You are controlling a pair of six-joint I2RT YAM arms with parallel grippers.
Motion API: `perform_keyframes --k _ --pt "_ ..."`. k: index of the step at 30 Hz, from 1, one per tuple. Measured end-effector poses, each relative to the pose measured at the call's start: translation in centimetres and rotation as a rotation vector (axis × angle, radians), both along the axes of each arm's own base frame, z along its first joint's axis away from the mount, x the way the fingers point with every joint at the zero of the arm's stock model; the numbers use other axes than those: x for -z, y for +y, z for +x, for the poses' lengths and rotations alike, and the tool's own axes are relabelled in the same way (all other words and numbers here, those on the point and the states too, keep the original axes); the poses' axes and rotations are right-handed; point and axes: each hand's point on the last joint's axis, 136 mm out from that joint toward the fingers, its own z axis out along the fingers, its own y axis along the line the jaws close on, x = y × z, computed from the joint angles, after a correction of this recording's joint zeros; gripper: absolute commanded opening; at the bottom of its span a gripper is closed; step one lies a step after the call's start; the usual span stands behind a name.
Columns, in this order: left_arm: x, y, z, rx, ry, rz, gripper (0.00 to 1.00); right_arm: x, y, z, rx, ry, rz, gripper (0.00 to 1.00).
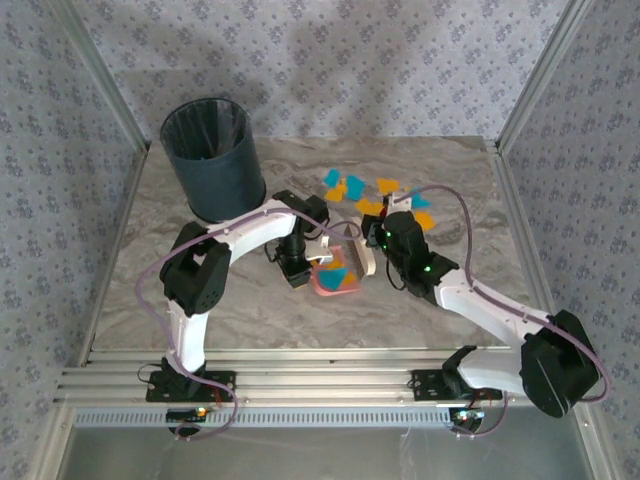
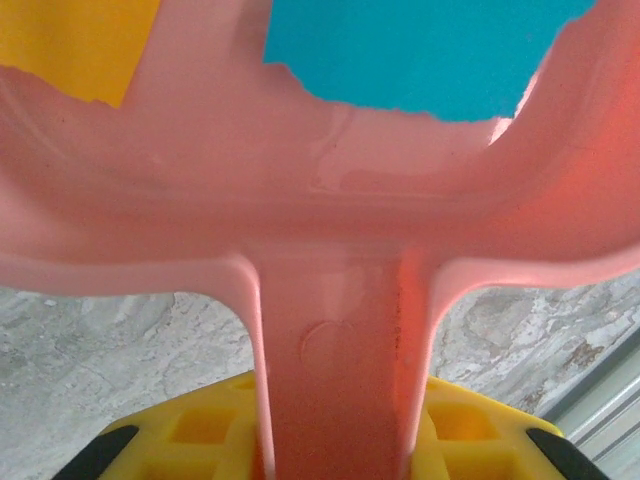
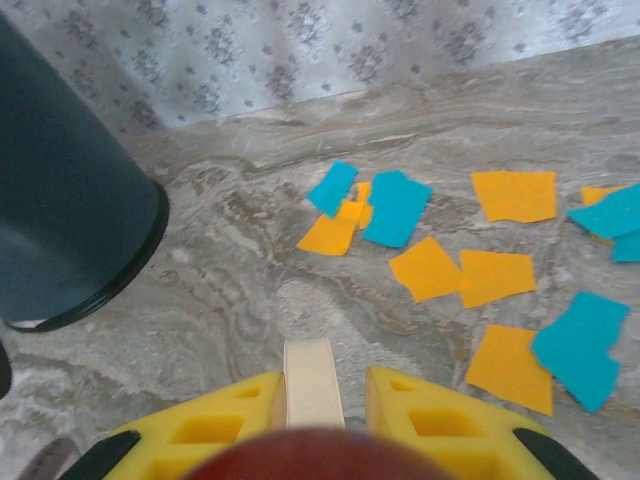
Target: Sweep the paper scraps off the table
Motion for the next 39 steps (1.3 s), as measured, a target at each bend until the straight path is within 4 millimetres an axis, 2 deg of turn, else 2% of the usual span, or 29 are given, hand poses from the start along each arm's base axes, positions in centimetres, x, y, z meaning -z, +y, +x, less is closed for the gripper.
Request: perform_keyframes --k 9,15,19,23,31,34,39 --pt "0.3 -0.3 0.4 -0.016 -0.015 -0.013 0.00 0.0 -4.7 0.8 0.141 -0.012 -0.079 0.00" --pt "0.3 -0.1 0.8 -0.033 -0.018 -0.018 0.00 -0.2 -9.2 2.3 0.223 -0.019 -0.136 0.00" --pt "0.3 -0.1 0.9 -0.045 -0.020 -0.019 0.00 0.3 -10.9 3.9 0.230 0.001 -0.192 0.00" --pt "0.3 -0.2 0.9 -0.048 -0.020 -0.023 0.00 0.5 -10.9 5.7 0.197 0.016 -0.255 0.00" --pt "0.3 -0.3 0.8 -0.049 -0.018 -0.025 0.00 -0.1 -10.3 8.3 0.163 0.004 -0.345 0.00" --pt "0.2 -0.3 0.9 -0.049 -0.019 -0.026 0.00 0.4 -10.1 9.1 0.153 0.016 -0.371 0.00" --pt "0.2 -0.3 0.9 -0.053 -0.019 -0.027 0.00 2.4 -9.7 9.4 0.127 0.056 -0.429 0.00"
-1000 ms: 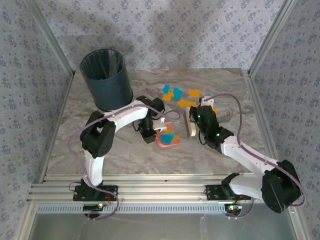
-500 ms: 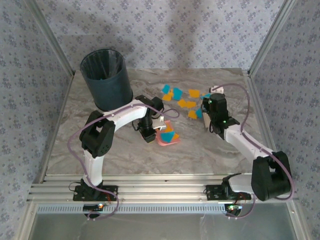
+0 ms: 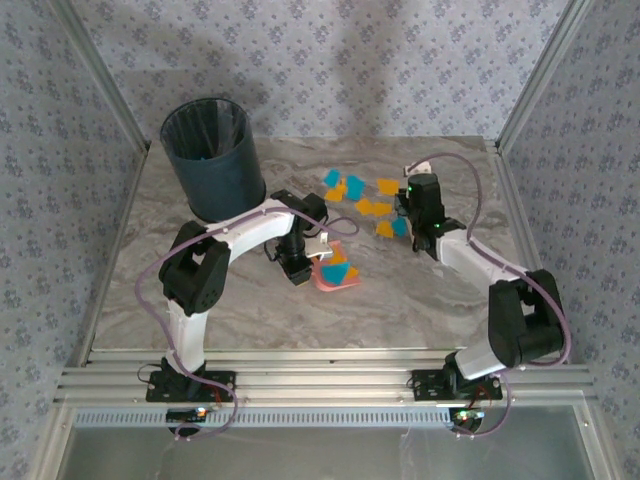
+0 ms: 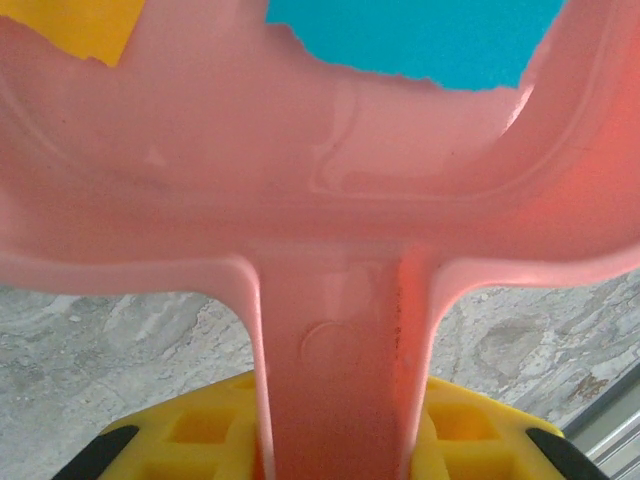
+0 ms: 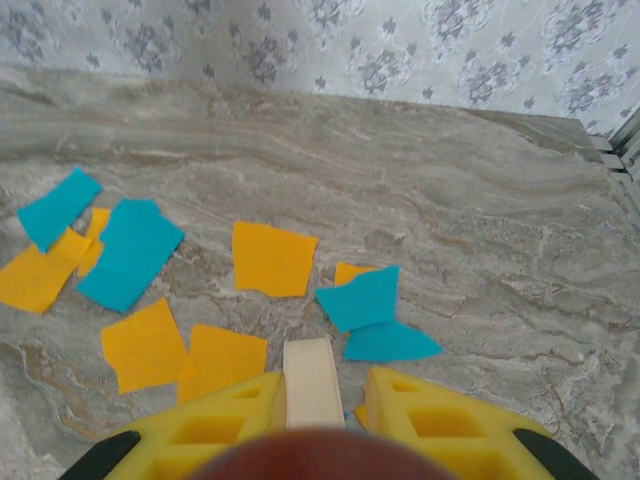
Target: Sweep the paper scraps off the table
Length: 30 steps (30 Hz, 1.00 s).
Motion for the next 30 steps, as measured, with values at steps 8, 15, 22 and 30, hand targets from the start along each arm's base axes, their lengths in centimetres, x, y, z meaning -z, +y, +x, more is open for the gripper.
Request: perform_keyframes --k 8,15,22,30 --pt "0.0 -0.1 0.0 -0.004 0.001 -0.003 0.00 0.5 2.5 -0.5 -0.088 0.020 -0.035 0.00" --pt "0.0 -0.1 0.0 -0.004 0.001 -0.003 0.00 0.8 6.5 -2.4 -0.242 0.035 -0.024 0.00" --pt "0.0 -0.1 0.0 -0.004 0.001 -0.002 0.00 0.7 9.3 -4.5 -0.373 0.043 0.011 0.00" --pt "0.0 -0.1 0.1 -0.015 -0.005 0.000 0.00 -0.3 12.4 -7.6 -0.509 0.061 0.092 0.00"
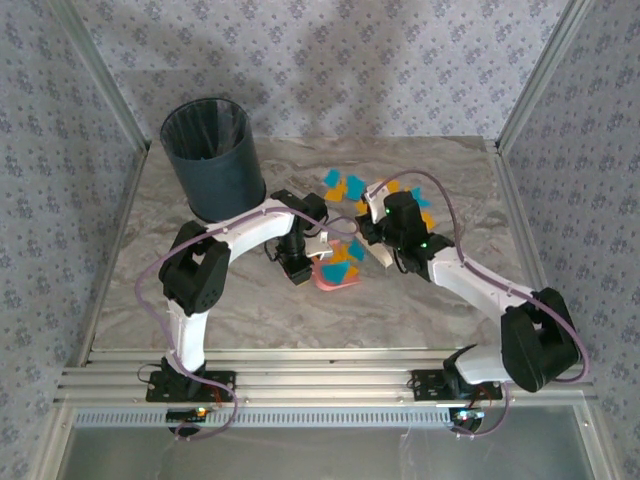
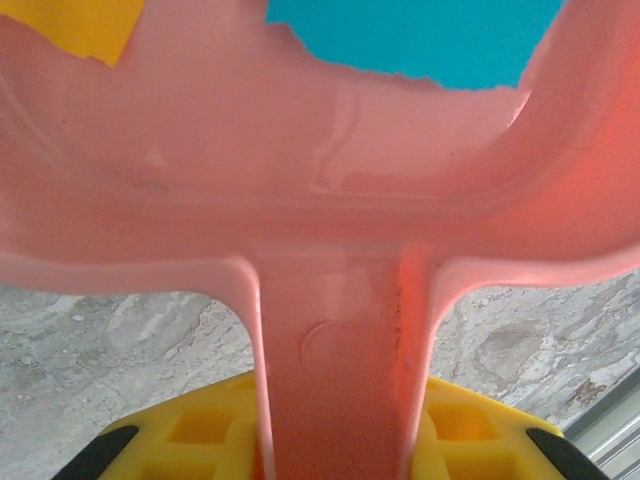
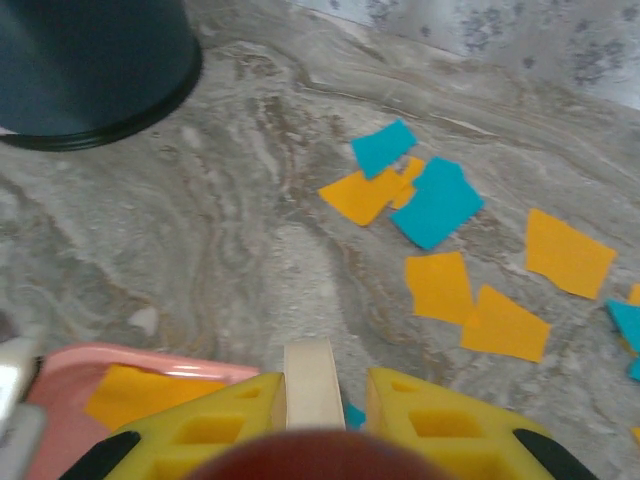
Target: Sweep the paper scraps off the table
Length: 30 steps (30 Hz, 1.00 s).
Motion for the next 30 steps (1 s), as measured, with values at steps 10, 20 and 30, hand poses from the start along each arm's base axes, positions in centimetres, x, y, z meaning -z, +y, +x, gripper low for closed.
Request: perform_keyframes --k 10,20,30 --pt "0.0 0.0 0.0 -0.007 0.000 0.001 0.00 -0.7 0.8 -1.8 -0.034 0.042 0.092 0.00" --pt "0.0 0.0 0.0 -0.006 -0.002 -0.001 0.00 -3.4 -0.7 -2.0 0.065 -0.032 0.156 0.00" --pt "0.0 0.0 0.0 -0.006 -0.002 -0.001 0.00 -2.2 -4.4 -0.8 0.295 -0.063 0.112 0.00"
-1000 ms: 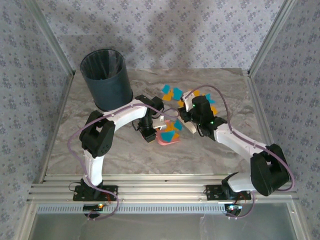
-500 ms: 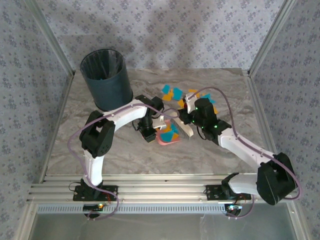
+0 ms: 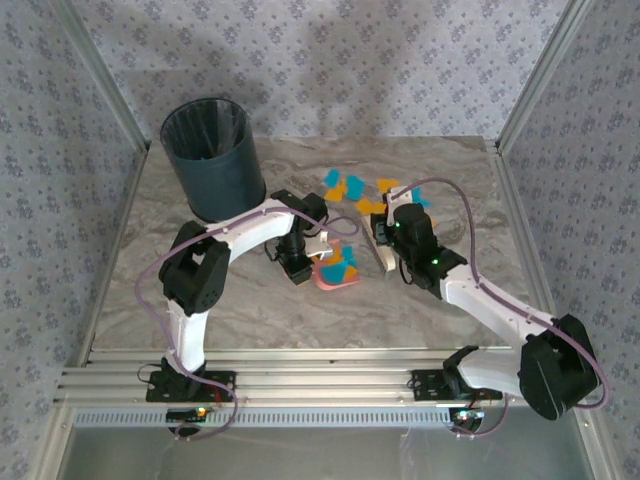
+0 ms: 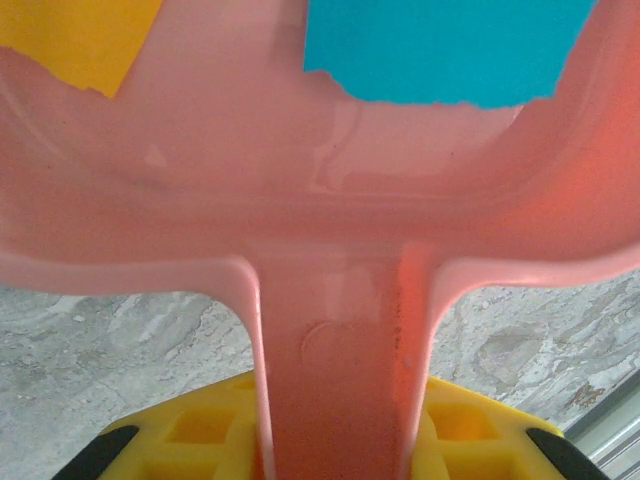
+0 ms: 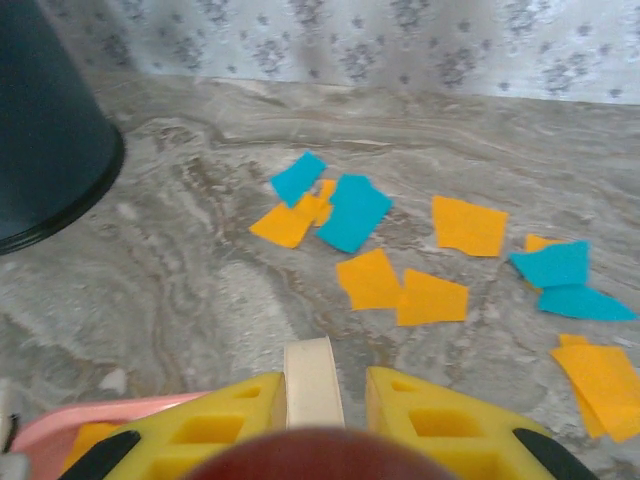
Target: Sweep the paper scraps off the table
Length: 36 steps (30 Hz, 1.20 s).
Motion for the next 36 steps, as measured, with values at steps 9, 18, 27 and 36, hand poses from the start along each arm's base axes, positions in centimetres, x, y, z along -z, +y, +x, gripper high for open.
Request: perform_keyframes --k 9,18,27,36 --pt "0.0 0.0 0.0 0.000 0.000 0.000 0.00 2.4 1.4 0.2 0.019 0.027 -0.059 0.00" --pt "0.0 0.0 0.0 0.003 0.000 -0.001 0.00 2.9 3.7 0.4 -0.026 0.012 -0.042 0.00" --pt "0.0 0.0 0.0 0.003 0.000 -0.001 0.00 3.1 5.6 0.3 -0.107 0.023 0.008 0.00" --pt "0.0 0.0 0.0 0.003 0.000 -0.001 0.00 2.7 6.9 -0.1 -0.167 0.027 0.068 0.00"
